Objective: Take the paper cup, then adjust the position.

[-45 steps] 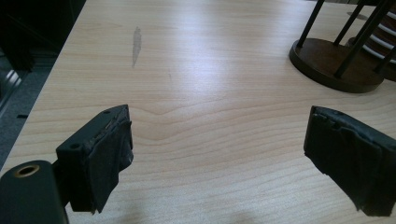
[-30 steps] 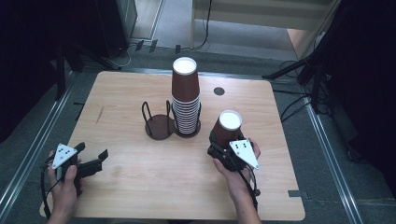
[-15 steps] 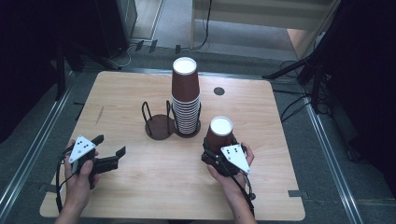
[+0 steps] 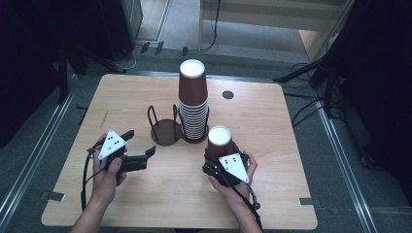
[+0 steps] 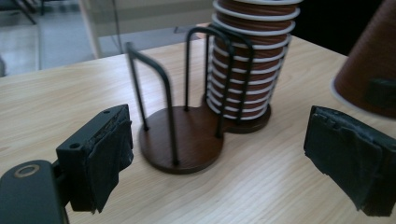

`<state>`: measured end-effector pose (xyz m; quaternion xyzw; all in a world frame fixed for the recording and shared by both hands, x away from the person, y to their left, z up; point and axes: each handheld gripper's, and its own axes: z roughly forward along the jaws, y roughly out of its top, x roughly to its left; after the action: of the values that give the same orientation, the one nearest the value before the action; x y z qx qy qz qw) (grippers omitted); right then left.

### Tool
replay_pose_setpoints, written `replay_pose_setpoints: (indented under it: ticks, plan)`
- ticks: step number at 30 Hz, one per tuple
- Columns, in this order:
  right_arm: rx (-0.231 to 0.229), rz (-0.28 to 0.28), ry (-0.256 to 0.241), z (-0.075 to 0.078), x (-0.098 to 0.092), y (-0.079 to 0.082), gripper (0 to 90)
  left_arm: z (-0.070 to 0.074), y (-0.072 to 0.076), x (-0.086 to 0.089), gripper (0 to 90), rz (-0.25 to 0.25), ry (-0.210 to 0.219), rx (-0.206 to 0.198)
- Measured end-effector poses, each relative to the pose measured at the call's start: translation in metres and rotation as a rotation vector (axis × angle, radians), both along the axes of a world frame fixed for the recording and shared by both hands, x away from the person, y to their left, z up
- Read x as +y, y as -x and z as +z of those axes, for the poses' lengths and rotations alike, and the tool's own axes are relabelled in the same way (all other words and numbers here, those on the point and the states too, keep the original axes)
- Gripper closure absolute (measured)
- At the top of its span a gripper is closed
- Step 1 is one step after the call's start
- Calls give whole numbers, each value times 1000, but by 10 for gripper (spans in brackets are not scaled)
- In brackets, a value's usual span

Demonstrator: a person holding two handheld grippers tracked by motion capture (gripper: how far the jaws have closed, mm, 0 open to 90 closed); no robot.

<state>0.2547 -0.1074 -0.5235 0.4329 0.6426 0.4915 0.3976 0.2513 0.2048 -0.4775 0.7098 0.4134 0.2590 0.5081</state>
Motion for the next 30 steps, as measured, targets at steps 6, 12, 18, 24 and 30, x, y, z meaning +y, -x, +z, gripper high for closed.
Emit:
replay_pose_setpoints:
  ticks: [6, 12, 18, 24, 30]
  plan:
    - [9, 12, 53, -8, 9, 1, 128, 2, 5, -18, 86, -77, -7, 13]
    - [11, 30, 97, -15, 18, 3, 127, 10, 9, -24, 85, -159, 37, 56]
    - [2, 42, 154, -19, 27, 8, 127, 14, 13, -33, 85, -198, 20, 53]
    - [-28, 52, 204, -20, 32, 12, 127, 10, 15, -48, 86, -241, -27, 73]
    - [-43, 61, 235, -23, 34, 15, 127, 9, 16, -56, 115, -267, -57, 85]
